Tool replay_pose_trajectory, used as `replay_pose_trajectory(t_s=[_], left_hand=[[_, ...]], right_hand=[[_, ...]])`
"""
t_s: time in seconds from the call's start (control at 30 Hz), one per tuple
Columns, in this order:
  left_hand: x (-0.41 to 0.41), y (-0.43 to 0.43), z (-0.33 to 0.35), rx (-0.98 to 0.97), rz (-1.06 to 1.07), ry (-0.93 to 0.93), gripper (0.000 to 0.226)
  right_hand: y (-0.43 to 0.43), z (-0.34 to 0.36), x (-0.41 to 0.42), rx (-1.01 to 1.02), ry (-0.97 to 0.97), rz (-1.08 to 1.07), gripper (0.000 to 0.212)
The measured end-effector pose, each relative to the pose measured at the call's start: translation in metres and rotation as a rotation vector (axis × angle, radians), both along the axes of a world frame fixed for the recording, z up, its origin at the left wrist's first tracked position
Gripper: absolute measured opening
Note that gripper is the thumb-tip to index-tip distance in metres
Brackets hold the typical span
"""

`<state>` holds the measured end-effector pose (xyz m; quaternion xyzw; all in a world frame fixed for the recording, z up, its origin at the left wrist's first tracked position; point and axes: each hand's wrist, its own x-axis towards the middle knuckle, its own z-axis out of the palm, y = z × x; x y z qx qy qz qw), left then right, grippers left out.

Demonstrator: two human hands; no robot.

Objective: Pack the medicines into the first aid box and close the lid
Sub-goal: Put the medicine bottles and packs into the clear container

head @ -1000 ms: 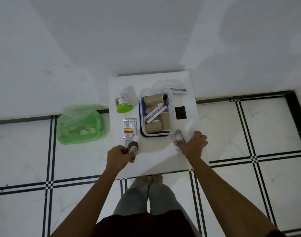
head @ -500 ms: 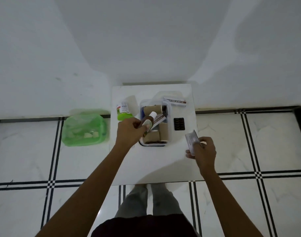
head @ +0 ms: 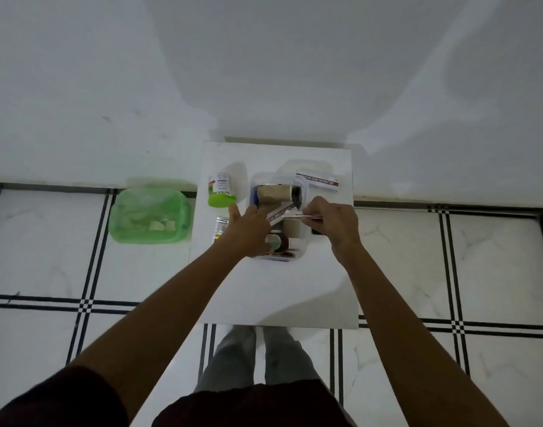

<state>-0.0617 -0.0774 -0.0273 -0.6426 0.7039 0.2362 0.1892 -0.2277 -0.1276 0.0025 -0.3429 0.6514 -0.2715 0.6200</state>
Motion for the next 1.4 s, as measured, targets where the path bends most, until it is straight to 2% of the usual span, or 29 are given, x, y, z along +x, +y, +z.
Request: replay_pose_trajectory(t_s=[0.07,0.13,0.23,0.3,0.43,0.53,0.6,0.67,0.73,0.83,0.9,0.97,1.07,1.17,1.27,1.33,1.4], left_hand=[[0.002,0.011,-0.001,-0.142,0.026,0.052,0.03],[0.008,0.026,-0.002,-0.352,0.121,0.177,0.027],[0.028,0.045,-0.009,-0.684,0.336,0.282,0.019],[0.044,0.048,-0.013,-0.77,0.497,0.34,0.02],[0.078,0.03,-0.018,-0.686,0.669,0.418,0.038],[0.101,0.003,-0.027,-0.491,0.636,0.358,0.07],[0.112,-0.012,-0.034,-0.348,0.584,0.319,0.084],[0.116,-0.022,-0.04,-0.255,0.537,0.306,0.086],[0.116,-0.026,-0.043,-0.274,0.548,0.31,0.079],[0.118,-0.027,-0.047,-0.337,0.573,0.296,0.079],[0.122,-0.029,-0.051,-0.338,0.553,0.307,0.087],[0.126,-0.03,-0.054,-0.317,0.558,0.373,0.091],[0.123,-0.036,-0.053,-0.304,0.625,0.44,0.094],[0.118,-0.038,-0.041,-0.386,0.738,0.47,0.098],[0.112,-0.035,-0.017,-0.546,0.786,0.603,0.099],[0.107,-0.031,0.003,-0.654,0.688,0.632,0.092],[0.101,-0.027,0.024,-0.703,0.543,0.579,0.089]], right_hand=[[-0.007,-0.011,0.008,-0.091,0.193,0.172,0.019],[-0.01,-0.019,0.017,-0.26,0.394,0.404,0.012],[-0.014,-0.018,0.03,-0.411,0.404,0.598,0.02],[-0.015,-0.019,0.039,-0.463,0.399,0.717,0.022],[-0.014,-0.032,0.054,-0.438,0.471,0.973,0.017],[-0.015,-0.036,0.055,-0.474,0.686,1.149,0.013],[-0.014,-0.036,0.056,-0.529,0.792,1.194,0.013],[-0.011,-0.036,0.056,-0.575,0.83,1.214,0.017],[-0.011,-0.038,0.055,-0.594,0.792,1.198,0.02],[-0.018,-0.04,0.055,-0.465,0.632,1.069,0.019],[-0.022,-0.039,0.058,-0.399,0.626,1.053,0.019],[-0.022,-0.035,0.063,-0.379,0.738,1.134,0.018],[-0.015,-0.027,0.069,-0.585,0.966,1.283,0.015],[-0.012,-0.03,0.063,-0.727,1.008,1.287,0.021],[-0.018,-0.033,0.049,-0.808,0.845,1.106,0.013],[-0.027,-0.029,0.034,-0.901,0.745,0.848,0.009],[-0.043,-0.021,0.013,-0.926,0.688,0.581,0.007]])
